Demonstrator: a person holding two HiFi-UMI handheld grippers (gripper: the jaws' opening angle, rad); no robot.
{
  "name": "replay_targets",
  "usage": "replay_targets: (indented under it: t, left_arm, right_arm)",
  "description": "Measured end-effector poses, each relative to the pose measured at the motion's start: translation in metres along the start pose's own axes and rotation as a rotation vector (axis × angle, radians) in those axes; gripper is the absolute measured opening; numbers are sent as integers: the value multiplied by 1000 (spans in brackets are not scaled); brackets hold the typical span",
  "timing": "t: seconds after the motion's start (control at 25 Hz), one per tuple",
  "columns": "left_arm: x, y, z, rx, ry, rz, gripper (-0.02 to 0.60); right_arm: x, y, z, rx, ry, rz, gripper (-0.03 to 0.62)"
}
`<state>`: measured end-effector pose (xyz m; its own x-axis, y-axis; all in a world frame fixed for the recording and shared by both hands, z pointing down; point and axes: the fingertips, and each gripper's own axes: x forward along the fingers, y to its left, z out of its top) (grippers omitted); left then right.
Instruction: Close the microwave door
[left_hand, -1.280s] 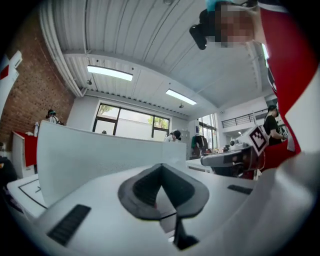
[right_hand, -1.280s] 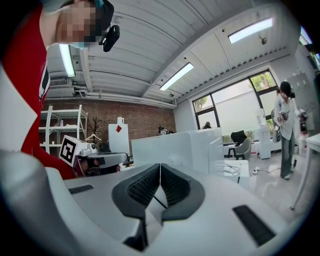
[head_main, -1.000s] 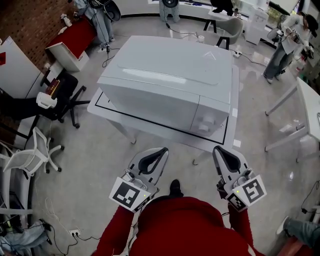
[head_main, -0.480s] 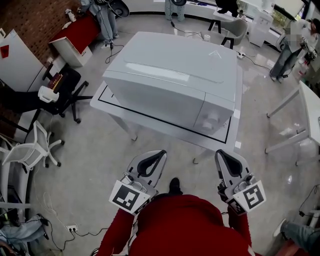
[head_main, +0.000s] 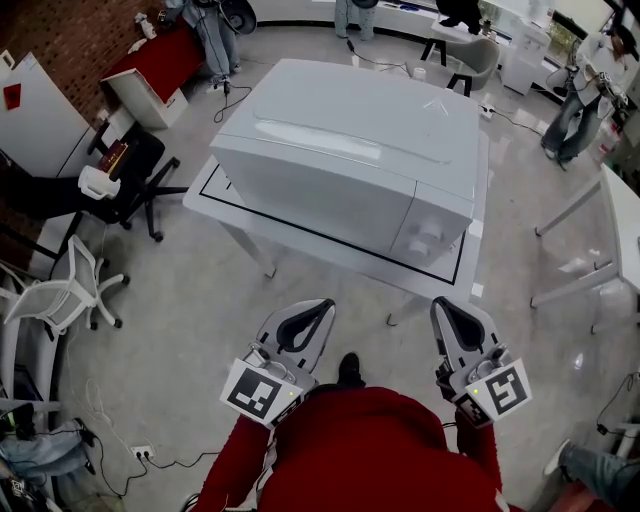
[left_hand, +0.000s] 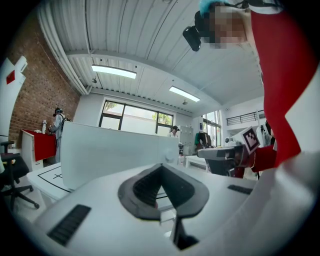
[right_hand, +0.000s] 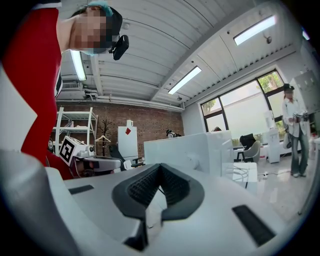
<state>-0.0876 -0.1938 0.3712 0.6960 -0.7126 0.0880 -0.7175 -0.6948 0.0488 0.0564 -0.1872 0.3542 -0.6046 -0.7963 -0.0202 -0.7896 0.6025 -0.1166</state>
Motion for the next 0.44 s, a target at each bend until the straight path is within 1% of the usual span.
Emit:
replay_targets:
  t: [0.16, 0.24, 0.44]
  left_arm:
    - [0, -5, 0, -4, -37, -23, 9]
    - [0, -6, -2, -9, -28, -24, 10]
    - [-1, -7, 0, -31, -38, -19, 10]
  right_arm:
    - [0, 0, -2, 2, 6, -2, 12]
    - [1, 0, -3, 3, 7, -2, 12]
    - [0, 1, -5, 9, 11, -7, 12]
